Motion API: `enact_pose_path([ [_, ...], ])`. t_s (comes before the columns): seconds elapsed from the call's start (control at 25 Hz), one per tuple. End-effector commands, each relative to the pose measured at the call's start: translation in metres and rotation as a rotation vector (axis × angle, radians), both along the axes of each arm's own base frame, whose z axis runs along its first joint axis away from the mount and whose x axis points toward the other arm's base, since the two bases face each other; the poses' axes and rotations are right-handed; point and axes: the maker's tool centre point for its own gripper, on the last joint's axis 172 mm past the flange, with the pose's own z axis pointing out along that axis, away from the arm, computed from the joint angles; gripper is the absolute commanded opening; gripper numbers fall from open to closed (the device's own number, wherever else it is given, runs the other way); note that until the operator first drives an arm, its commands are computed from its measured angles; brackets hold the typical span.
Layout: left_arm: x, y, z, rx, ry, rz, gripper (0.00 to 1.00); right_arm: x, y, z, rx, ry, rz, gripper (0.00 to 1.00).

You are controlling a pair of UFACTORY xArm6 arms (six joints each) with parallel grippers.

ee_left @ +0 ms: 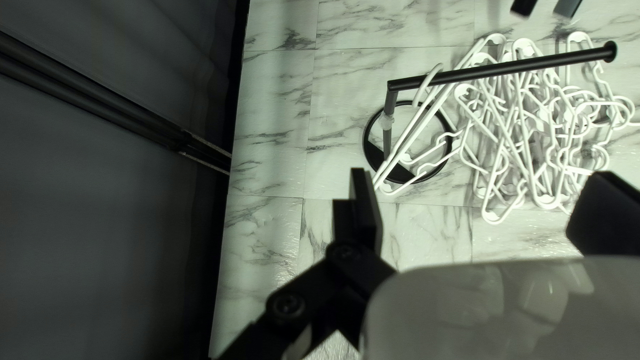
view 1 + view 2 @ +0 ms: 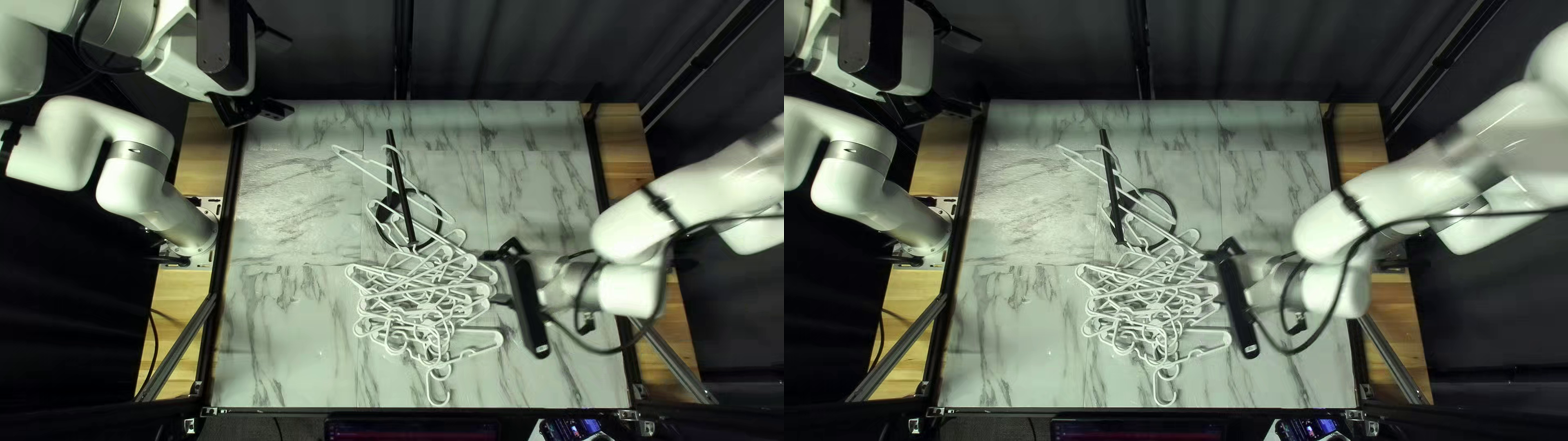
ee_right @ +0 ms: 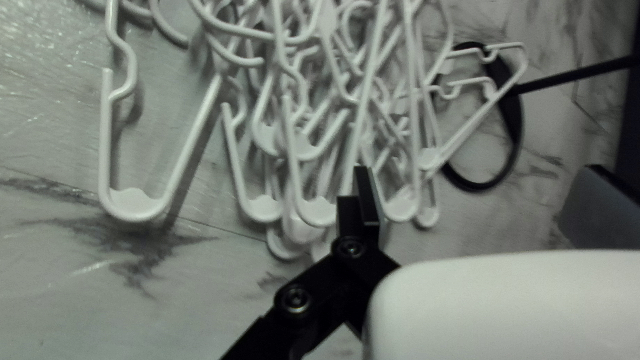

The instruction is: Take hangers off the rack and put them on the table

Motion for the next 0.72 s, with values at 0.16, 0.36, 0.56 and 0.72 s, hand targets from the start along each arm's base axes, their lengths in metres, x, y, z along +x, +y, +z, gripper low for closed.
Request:
enact_pose_path([
  [0.16,0.0,0.0,0.0,0.0,0.0,0.0,1.0,-0.046,-0.039,0.08,0.008,-0.019,-0.053,1.0],
  [0.36,0.0,0.0,0.0,0.0,0.0,0.0,1.0,-0.046,-0.039,0.08,0.008,-0.019,-0.053,1.0],
  [0.56,0.0,0.0,0.0,0.0,0.0,0.0,1.0,-0.048,-0.069,0.122,0.039,0.025,0.015,1.0],
  [0.72,0.0,0.0,0.0,0.0,0.0,0.0,1.0,-0.076,-0.108,0.182,0.08,0.076,0.014,1.0],
])
